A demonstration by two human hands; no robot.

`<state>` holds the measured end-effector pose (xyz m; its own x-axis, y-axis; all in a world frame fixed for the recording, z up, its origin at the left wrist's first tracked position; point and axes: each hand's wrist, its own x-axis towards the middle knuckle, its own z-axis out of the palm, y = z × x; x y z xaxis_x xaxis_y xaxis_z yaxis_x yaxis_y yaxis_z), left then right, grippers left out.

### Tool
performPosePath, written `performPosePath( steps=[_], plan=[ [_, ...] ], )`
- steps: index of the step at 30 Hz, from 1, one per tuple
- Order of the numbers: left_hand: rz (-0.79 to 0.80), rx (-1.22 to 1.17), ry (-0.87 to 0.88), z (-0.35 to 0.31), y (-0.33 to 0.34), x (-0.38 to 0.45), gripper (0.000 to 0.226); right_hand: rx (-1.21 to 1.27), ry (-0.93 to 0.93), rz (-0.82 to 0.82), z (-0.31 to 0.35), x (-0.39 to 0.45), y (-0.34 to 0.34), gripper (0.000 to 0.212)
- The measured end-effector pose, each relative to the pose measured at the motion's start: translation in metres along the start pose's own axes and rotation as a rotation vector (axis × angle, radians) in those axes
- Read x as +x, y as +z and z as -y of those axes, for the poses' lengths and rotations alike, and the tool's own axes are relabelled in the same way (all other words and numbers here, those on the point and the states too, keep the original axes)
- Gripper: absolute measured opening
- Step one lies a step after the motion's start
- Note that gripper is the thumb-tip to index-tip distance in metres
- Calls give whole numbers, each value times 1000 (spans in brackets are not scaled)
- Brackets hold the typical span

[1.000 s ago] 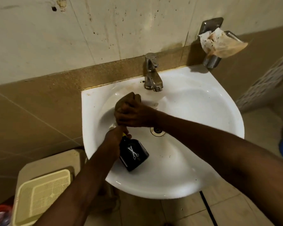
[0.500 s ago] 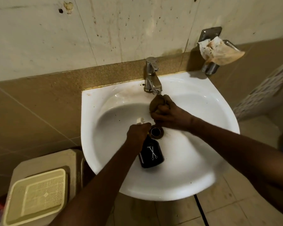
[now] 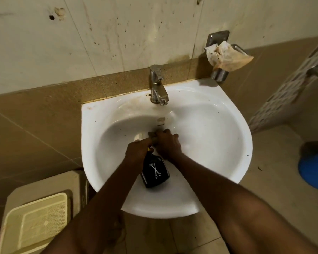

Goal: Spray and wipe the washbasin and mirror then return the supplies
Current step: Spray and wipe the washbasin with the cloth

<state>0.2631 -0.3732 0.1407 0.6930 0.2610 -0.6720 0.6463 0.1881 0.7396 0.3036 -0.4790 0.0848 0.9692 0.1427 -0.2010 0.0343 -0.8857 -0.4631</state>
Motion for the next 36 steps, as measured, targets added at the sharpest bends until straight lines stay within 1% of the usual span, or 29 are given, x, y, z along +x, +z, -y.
performPosePath(
  steps=[1,2,4,6,9,10,11,13,14,15,17,18,20,21,23,25,27,29,31,32,34,36],
  plan=[
    [-9,-21,5,-2,-4,1,20,74,-10,36,4,4,4,33],
    [-24,-43,12,-3,-9,2,18,130,-6,25,7,8,8,34],
    [-60,-82,25,-4,-18,6,13,130,-2,-64,12,9,18,36],
    [-89,-105,37,-1,-25,8,9,117,-85,-160,20,6,29,36],
    [-145,-139,35,4,-38,7,5,231,-277,-266,48,2,29,43],
    [-163,-141,31,4,-43,7,4,212,-368,-303,56,1,27,43],
    [-165,-136,30,2,-48,8,4,129,-479,-347,63,1,23,39],
    [-96,-144,10,2,-55,7,5,-84,-754,-429,65,3,21,29],
    [-42,-177,-26,1,-56,5,8,-160,-852,-386,62,5,20,28],
    [-3,-229,-80,0,-56,3,10,-231,-892,-280,59,6,17,30],
    [9,-223,-128,-1,-53,1,11,-430,-911,-85,45,11,8,35],
    [14,-169,-138,-1,-49,-1,11,-511,-916,-10,34,15,2,36],
    [75,-101,-180,-1,-36,-8,10,-624,-909,116,5,20,-16,34],
    [114,-94,-215,0,-28,-12,12,-644,-881,170,-12,23,-26,34],
    [179,-44,-266,2,-13,-17,17,-607,-726,254,-44,27,-41,34],
    [260,16,-297,3,1,-21,16,-522,-531,240,-62,29,-44,37],
    [321,63,-302,0,12,-24,11,-356,-345,145,-62,27,-39,39],
    [307,118,-274,-1,15,-23,10,-261,-250,112,-50,26,-29,41],
    [283,136,-266,-2,13,-22,10,-205,-261,121,-33,21,-17,42],
    [282,122,-281,-2,11,-20,11,-188,-302,125,-22,17,-12,43],
    [295,106,-339,-3,2,-19,18,-265,-440,164,-8,10,-5,45],
    [308,129,-378,-5,-7,-19,21,-377,-552,267,-7,4,-12,39]
  ],
)
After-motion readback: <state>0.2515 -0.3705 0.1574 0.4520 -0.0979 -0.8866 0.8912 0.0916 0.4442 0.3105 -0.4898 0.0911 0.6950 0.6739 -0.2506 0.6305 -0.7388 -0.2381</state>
